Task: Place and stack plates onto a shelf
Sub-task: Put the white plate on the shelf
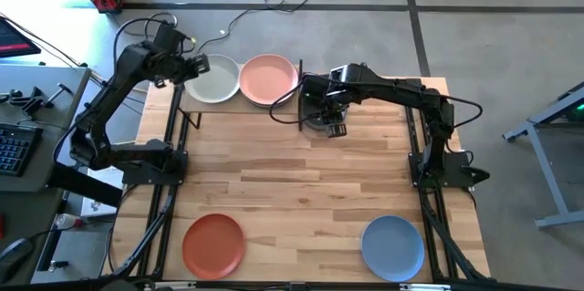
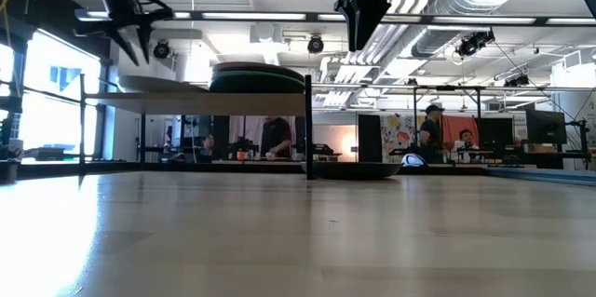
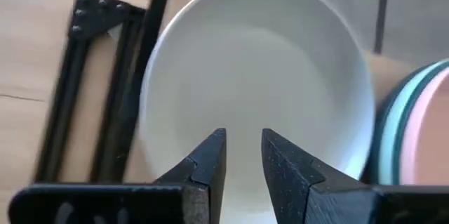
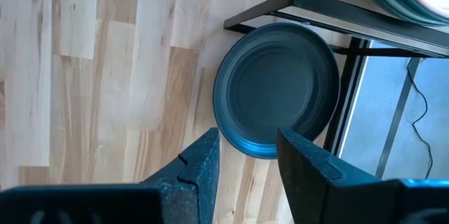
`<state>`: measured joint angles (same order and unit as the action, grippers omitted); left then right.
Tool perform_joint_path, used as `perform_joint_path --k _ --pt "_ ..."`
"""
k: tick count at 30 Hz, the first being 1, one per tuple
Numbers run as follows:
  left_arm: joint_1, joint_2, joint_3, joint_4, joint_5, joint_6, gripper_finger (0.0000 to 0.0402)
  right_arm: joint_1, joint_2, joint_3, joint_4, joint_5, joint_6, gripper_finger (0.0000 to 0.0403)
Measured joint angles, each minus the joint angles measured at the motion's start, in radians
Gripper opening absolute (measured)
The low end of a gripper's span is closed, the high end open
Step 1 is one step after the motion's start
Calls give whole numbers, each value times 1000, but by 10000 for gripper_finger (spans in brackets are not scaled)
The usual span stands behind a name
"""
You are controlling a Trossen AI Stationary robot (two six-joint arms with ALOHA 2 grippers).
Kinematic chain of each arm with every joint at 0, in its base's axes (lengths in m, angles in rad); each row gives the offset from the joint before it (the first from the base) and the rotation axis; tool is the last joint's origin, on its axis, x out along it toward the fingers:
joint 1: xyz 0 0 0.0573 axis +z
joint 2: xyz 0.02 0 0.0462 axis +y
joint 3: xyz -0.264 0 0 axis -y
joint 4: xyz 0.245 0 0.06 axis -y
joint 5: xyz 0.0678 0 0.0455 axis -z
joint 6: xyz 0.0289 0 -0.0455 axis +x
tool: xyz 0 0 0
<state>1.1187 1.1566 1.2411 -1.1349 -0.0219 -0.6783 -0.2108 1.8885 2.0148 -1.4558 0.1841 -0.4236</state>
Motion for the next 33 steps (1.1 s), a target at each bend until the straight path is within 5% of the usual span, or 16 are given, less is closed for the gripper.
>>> perform_joint_path --k 8,20,33 --pt "-64 46 -1 -7 0 -25 76 1 0 0 10 0 0 119" --pt "-302 120 0 193 51 -96 76 1 0 0 14 0 8 119" --pt "-348 237 0 261 32 -95 76 1 0 0 10 0 23 119"
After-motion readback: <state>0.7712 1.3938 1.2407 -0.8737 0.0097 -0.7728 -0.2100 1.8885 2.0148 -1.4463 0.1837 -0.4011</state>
